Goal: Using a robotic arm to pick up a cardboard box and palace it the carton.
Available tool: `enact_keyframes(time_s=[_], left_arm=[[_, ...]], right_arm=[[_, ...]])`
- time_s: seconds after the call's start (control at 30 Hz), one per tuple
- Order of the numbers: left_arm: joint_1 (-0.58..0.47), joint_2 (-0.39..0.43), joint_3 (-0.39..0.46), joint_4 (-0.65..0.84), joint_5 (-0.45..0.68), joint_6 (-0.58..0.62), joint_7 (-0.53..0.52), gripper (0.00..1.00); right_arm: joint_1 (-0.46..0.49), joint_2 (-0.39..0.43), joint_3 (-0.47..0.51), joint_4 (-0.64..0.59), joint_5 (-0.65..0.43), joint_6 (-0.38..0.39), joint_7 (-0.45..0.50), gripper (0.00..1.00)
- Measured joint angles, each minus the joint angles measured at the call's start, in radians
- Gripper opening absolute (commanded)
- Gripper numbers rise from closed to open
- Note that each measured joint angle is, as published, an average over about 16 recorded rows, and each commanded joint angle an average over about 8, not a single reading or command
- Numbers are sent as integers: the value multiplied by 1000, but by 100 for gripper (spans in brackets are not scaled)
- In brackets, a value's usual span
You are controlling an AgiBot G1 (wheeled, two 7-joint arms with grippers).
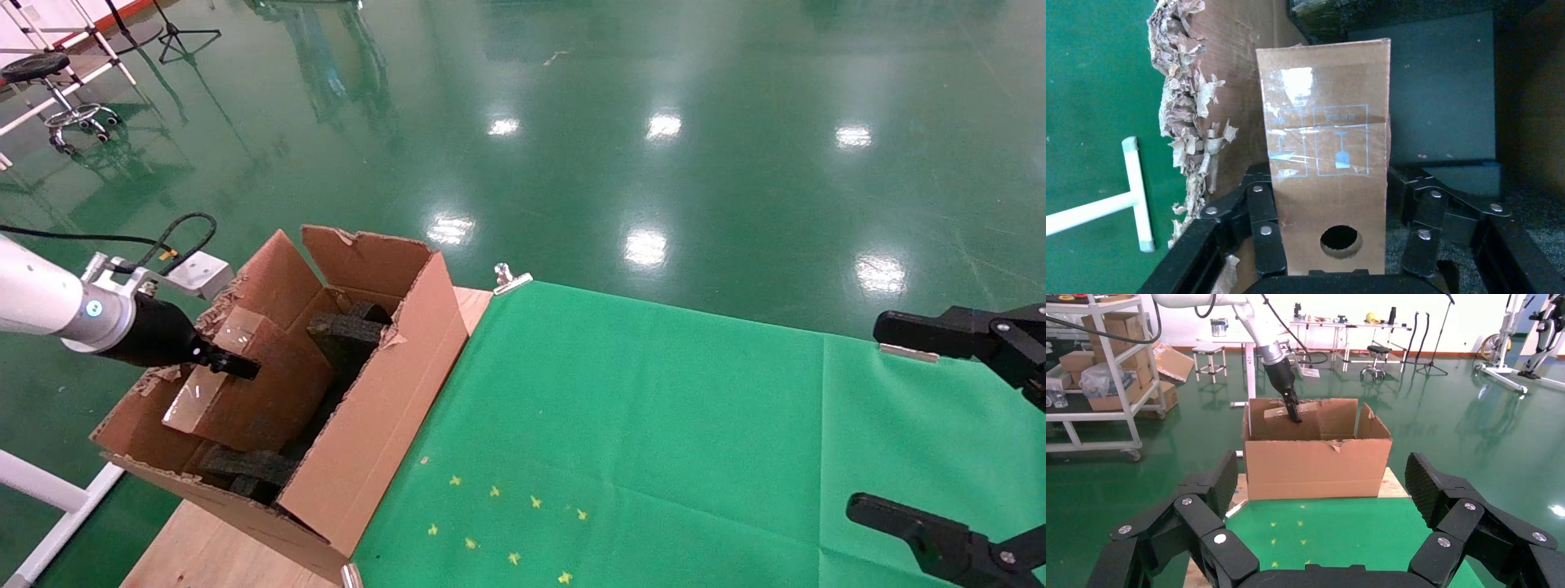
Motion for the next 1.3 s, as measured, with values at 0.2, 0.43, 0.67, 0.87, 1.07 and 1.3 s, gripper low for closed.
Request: enact_keyframes(time_s=[0.2, 0.43, 0.67, 0.87, 1.07, 1.3], left_arm=[[-1, -3, 1, -5, 2, 6, -1, 100], [-9, -7, -1, -13, 0, 12, -1, 100], [-64, -32, -21, -37, -29, 65, 22, 100], [-131, -47, -22, -77, -36, 118, 53, 100], [-177, -52, -12, -110, -26, 150, 76, 100], [-167, -45, -9, -147, -29, 151, 84, 100]], right_arm=[[0, 0, 0, 0, 0, 0, 0, 100], [0, 0, 0, 0, 0, 0, 0, 100], [0, 0, 0, 0, 0, 0, 0, 100], [0, 0, 0, 0, 0, 0, 0, 100], [0, 0, 0, 0, 0, 0, 0, 100], [0, 0, 0, 0, 0, 0, 0, 100]])
